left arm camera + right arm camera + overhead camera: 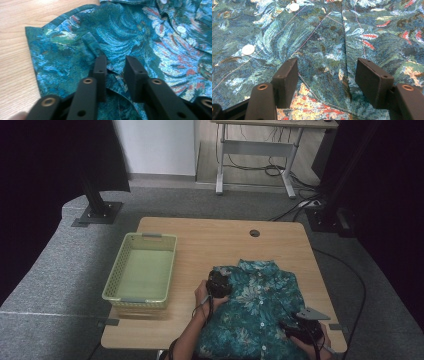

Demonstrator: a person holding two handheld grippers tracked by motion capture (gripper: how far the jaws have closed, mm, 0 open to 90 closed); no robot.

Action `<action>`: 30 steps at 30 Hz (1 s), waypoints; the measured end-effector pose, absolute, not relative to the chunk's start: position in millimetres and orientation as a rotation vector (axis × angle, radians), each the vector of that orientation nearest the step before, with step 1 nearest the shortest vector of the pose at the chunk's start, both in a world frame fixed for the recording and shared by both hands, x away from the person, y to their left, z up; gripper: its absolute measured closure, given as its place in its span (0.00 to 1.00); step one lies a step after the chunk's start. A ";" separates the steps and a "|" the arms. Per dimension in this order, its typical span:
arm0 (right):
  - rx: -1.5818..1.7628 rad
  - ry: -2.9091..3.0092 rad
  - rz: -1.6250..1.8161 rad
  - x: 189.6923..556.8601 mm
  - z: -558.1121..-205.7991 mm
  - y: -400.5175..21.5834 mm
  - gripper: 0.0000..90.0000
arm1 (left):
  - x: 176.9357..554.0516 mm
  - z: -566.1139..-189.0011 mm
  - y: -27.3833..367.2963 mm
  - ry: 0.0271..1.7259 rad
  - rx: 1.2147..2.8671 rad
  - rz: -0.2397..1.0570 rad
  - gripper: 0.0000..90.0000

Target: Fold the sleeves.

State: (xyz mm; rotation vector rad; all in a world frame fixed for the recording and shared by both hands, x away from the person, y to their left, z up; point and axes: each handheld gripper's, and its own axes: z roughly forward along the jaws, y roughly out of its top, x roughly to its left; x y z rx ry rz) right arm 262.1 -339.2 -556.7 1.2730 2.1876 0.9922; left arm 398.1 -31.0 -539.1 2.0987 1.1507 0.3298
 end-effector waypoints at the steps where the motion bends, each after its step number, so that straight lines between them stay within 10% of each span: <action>1: 1.273 2.188 0.992 262.2 -556.7 -339.2 0.38 | 396.9 -538.7 -30.8 1.144 2.096 0.330 0.72; 11: 1.274 2.184 0.994 263.8 -557.0 -338.4 0.37 | 380.2 -522.8 -12.8 1.059 1.991 0.317 0.50; 30: 1.275 2.180 0.992 261.5 -557.2 -338.5 0.37 | 344.0 -531.7 17.9 0.983 2.061 0.372 0.46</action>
